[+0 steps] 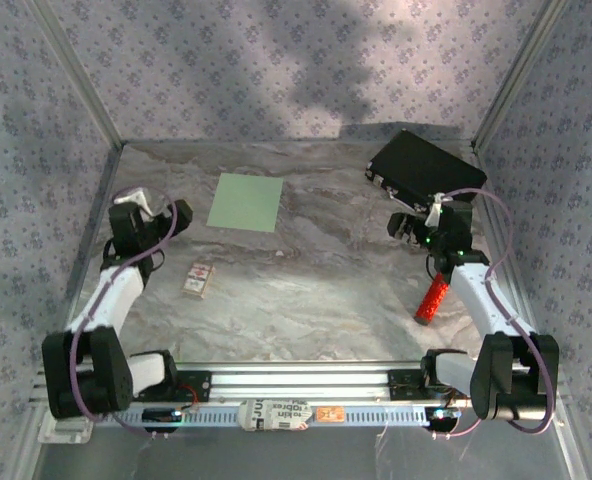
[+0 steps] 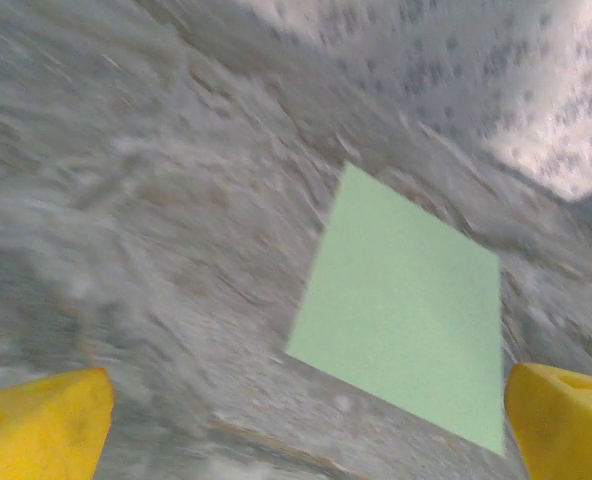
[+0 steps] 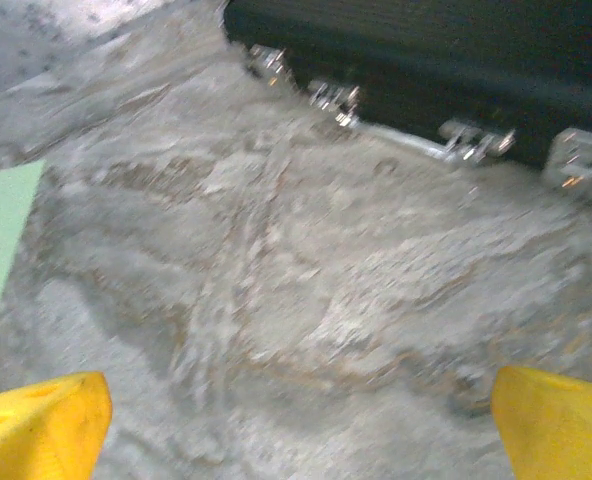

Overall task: Fold a paper plane with a square sheet of paper (pick it up from the middle)
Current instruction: Move the square sheet of paper to the center of the table.

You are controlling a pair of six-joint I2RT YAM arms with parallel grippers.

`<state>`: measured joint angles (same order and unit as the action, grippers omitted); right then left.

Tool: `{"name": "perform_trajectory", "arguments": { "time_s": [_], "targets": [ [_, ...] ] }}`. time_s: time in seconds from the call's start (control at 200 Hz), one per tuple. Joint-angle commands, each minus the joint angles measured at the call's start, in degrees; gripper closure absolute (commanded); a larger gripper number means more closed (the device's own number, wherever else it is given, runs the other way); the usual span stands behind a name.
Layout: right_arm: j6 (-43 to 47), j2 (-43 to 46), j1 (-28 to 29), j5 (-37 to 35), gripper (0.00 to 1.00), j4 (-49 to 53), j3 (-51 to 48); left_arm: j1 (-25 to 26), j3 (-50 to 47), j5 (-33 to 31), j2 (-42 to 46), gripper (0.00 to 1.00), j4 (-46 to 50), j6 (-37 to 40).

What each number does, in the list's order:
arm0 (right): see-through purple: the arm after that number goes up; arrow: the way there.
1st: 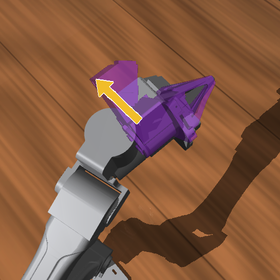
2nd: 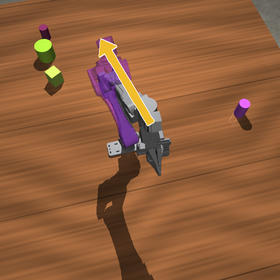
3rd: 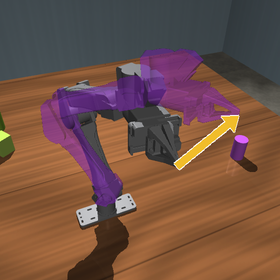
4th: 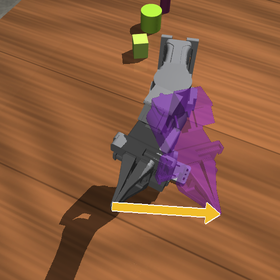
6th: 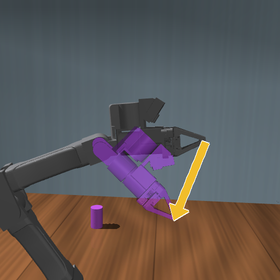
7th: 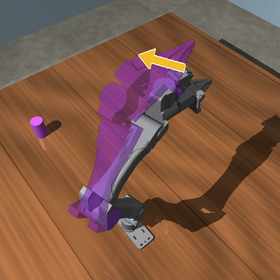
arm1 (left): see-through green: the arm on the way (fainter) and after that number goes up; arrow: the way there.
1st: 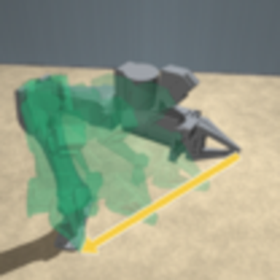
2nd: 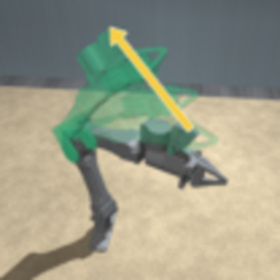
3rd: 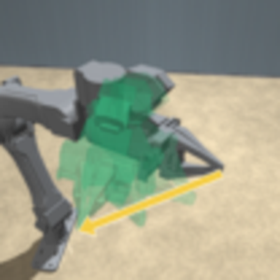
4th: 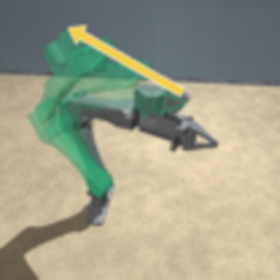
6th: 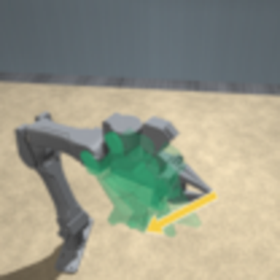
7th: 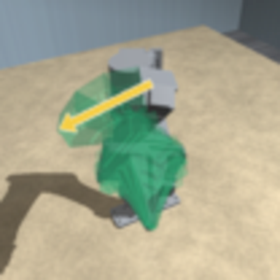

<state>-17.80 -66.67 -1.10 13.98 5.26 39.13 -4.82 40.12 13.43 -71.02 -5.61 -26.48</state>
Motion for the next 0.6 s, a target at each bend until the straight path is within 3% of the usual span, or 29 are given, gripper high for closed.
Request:
{"name": "perform_trajectory", "arguments": {
  "time_s": [0.0,0.315,0.48,0.595],
  "targets": [
    [-2.9,-1.0,1.1,8.3,0.01,3.7,1.8,3.9,7.8,6.0,-5.8,0.0,8.7,0.1],
    [-8.8,-5.8,4.8,8.7,0.01,3.0,4.1,17.3,36.7,-8.6,-30.1,0.0,34.3,6.9],
    [-11.1,-6.2,7.5,5.8,0.01,7.7,5.0,19.6,56.1,-8.4,-43.9,0.0,48.8,4.8],
    [-9.7,-8.1,7.9,6.9,0.01,7.6,5.3,20.0,60.8,-6.6,-49.4,0.0,48.1,4.0]
  ]
}}
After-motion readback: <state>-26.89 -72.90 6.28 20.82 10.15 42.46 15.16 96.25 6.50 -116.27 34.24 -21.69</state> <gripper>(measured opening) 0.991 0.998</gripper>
